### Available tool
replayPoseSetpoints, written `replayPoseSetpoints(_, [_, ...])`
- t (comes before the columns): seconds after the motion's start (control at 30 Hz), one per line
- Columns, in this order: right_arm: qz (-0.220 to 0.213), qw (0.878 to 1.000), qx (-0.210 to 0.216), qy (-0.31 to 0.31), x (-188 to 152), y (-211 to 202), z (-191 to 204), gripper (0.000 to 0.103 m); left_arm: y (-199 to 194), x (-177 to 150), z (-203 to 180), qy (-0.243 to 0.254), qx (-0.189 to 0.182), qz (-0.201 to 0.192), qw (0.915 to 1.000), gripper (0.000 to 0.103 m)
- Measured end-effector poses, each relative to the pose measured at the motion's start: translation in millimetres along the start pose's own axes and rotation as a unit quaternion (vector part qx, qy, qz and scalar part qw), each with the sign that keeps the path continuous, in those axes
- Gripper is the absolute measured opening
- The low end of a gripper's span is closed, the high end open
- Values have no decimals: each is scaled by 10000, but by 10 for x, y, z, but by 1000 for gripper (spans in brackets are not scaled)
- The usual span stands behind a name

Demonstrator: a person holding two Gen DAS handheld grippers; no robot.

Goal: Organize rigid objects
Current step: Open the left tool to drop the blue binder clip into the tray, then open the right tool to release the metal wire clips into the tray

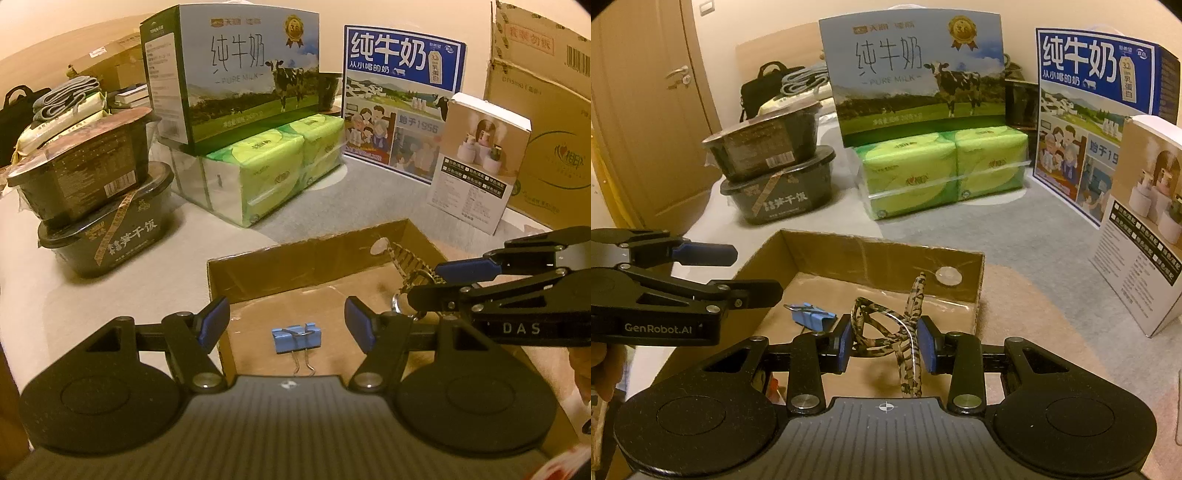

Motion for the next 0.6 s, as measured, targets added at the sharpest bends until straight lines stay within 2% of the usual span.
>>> replayPoseSetpoints(0.13, [-180, 9997, 156, 15, 40, -18, 8, 38, -26, -4, 30, -22, 28, -29, 10000, 65])
replayPoseSetpoints(0.2, [-237, 9996, 140, 34, 54, -39, -9, 61, -41, -11, 46, -37, 50, -39, 10000, 65])
replayPoseSetpoints(0.23, [-292, 9994, 171, 75, 65, -62, -22, 78, -44, -14, 52, -42, 57, -42, 10000, 66])
replayPoseSetpoints(0.37, [-313, 9994, 89, 74, 66, -120, -81, 79, -64, -29, 78, -94, 147, -82, 9998, 73])
replayPoseSetpoints(0.6, [-231, 9997, -46, 46, -12, -203, -155, 79, -126, -43, 62, -79, 177, -83, 9998, 75])
Point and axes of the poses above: each gripper's, at about its wrist camera, not at the fingertips, and y roughly the way its jaws point, z to its left, x to its top, the point moved 8 cm from there along y, roughly the way its jaws point, and after that the axes turned 2 degrees about y, right-handed, at the moved point
